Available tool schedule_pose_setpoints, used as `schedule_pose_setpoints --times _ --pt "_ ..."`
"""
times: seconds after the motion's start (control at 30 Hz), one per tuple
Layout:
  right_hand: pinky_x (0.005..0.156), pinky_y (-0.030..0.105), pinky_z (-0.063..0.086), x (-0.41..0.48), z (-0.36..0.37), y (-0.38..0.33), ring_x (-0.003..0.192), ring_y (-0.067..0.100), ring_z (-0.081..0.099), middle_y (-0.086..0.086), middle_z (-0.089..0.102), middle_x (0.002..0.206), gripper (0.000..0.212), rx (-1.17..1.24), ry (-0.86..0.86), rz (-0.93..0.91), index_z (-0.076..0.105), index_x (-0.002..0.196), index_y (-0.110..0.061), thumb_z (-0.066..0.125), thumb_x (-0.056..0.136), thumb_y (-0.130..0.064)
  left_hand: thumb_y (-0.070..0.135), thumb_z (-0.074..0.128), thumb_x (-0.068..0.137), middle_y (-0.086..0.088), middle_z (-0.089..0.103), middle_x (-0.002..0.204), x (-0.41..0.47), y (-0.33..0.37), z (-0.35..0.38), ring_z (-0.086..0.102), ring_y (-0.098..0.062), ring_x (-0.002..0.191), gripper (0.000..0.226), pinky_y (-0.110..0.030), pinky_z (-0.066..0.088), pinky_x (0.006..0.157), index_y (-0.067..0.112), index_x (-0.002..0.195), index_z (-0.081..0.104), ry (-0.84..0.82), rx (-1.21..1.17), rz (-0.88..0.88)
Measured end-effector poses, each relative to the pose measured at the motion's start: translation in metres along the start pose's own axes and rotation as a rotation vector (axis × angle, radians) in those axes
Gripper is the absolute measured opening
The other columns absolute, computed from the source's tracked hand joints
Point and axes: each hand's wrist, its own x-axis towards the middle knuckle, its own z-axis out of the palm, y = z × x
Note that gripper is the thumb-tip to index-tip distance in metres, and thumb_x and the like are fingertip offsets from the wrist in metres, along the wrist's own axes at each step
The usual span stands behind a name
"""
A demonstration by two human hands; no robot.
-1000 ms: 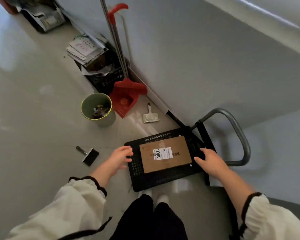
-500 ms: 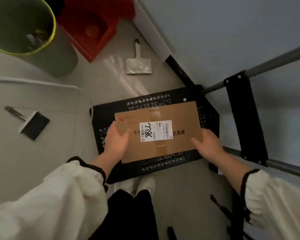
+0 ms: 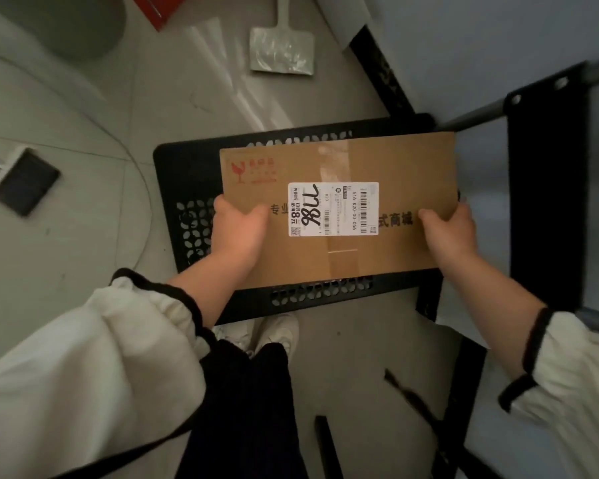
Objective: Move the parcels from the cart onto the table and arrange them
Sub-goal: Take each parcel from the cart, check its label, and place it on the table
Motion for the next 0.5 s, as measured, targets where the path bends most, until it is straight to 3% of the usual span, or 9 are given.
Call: schedule_pose_setpoints --times 0.1,0.27,0.37,0.5 --pt "0.094 0.037 0.042 -0.027 -0.051 -0.04 0.118 0.029 0.049 0.009 0.046 0.134 0.057 0.044 0.027 -0.057 0.035 0.138 -0.017 0.054 0.086 -0.032 0.035 0.051 0.086 -0.003 0.051 0.125 -0.033 0.054 -0.015 0.051 -0.021 0.095 0.055 -0.036 0.039 0.077 0.019 0.134 0.031 0.072 -0.005 0.022" --pt "0.085 0.028 0.038 -0.095 -0.161 -0.142 0.107 0.019 0.052 -0.002 0.053 0.118 0.046 0.147 0.035 -0.211 0.045 0.132 -0.017 0.053 0.087 -0.02 0.04 0.044 0.086 -0.003 0.054 0.113 -0.114 0.18 -0.073 0.05 -0.024 0.088 0.048 -0.035 0.039 0.077 0.013 0.126 0.041 0.211 -0.151 0.044" --pt "0.083 0.027 0.037 -0.149 -0.241 -0.213 0.112 0.026 0.053 0.004 0.055 0.121 0.045 0.161 0.05 -0.295 0.048 0.13 -0.015 0.054 0.086 -0.022 0.046 0.041 0.083 -0.005 0.058 0.116 -0.185 0.269 -0.132 0.056 -0.03 0.097 0.053 -0.042 0.045 0.087 0.015 0.126 0.043 0.256 -0.242 0.118" --pt "0.08 0.025 0.034 -0.245 -0.349 -0.295 0.108 0.022 0.052 0.003 0.055 0.121 0.044 0.242 0.089 -0.464 0.048 0.13 -0.012 0.056 0.088 -0.023 0.051 0.041 0.077 -0.006 0.06 0.111 -0.292 0.37 -0.232 0.058 -0.032 0.096 0.058 -0.046 0.046 0.09 0.017 0.124 0.045 0.238 -0.26 0.301"
